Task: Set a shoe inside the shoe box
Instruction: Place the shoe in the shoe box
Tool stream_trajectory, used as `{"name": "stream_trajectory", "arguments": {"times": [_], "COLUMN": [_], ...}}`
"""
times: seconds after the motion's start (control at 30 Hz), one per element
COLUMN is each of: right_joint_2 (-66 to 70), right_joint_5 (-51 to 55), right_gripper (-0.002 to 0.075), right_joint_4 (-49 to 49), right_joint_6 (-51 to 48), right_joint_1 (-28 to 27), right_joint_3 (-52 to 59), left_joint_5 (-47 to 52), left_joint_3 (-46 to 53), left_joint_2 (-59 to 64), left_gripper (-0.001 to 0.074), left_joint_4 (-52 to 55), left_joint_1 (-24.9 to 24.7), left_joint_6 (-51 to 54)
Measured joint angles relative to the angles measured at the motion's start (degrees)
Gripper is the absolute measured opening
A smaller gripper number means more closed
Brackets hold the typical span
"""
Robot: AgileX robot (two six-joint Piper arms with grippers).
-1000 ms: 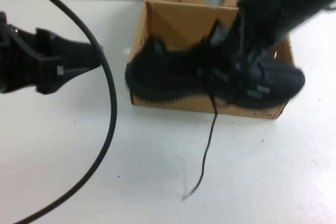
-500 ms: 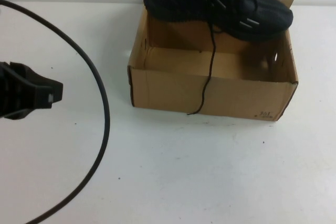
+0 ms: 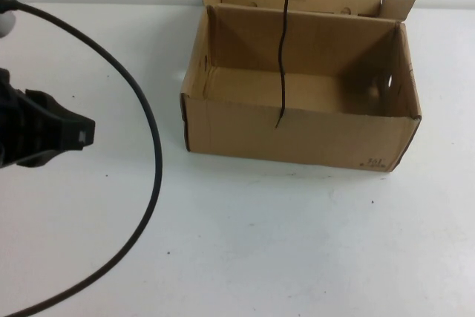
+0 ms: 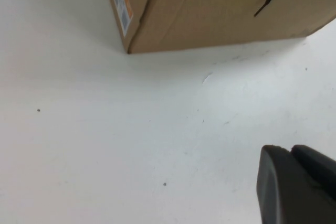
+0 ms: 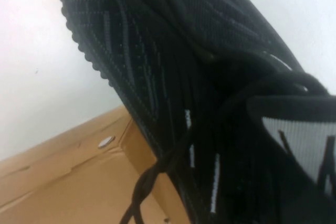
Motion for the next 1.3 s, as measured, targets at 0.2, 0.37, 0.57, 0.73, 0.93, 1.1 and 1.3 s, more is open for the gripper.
{"name": "stream_trajectory", "arguments": {"times": [0.2,0.37,0.57,0.73,0.93,1.1,1.3], "right_joint_2": [0.6,4.2,10.6,14.3,17.7,19.1,20.5], "right_joint_5": [1.2,3.2,3.1,5.0,6.7,7.1,6.6], "right_gripper": [0.0014,0.0014,0.0014,0.0014,0.0014,0.0014,0.0014], "right_joint_4": [0.0,0.0,-1.5,-2.4,-4.1,-5.2,-5.2], "right_joint_6": [-4.6,-7.8,-8.9,-8.9,-5.3,-4.8,-4.6], "right_joint_1": [0.0,0.0,0.0,0.0,0.0,0.0,0.0], "right_joint_3": [0.0,0.0,0.1,0.1,0.1,0.1,0.1], "left_joint_5": [1.0,1.4,3.0,3.9,4.4,4.4,5.4], "left_joint_3": [0.0,0.0,0.0,0.0,0.0,0.0,0.0], "left_joint_2": [3.3,4.0,4.1,4.1,4.1,4.1,4.1], "left_gripper": [0.0001,0.0001,0.0001,0.0001,0.0001,0.0001,0.0001], "left_joint_4": [0.0,-0.1,-0.7,-0.8,-0.8,-1.1,-1.4], "left_joint_1": [0.0,0.0,0.0,0.0,0.0,0.0,0.0], "left_joint_6": [0.0,0.0,0.4,0.4,0.4,0.4,0.4]}}
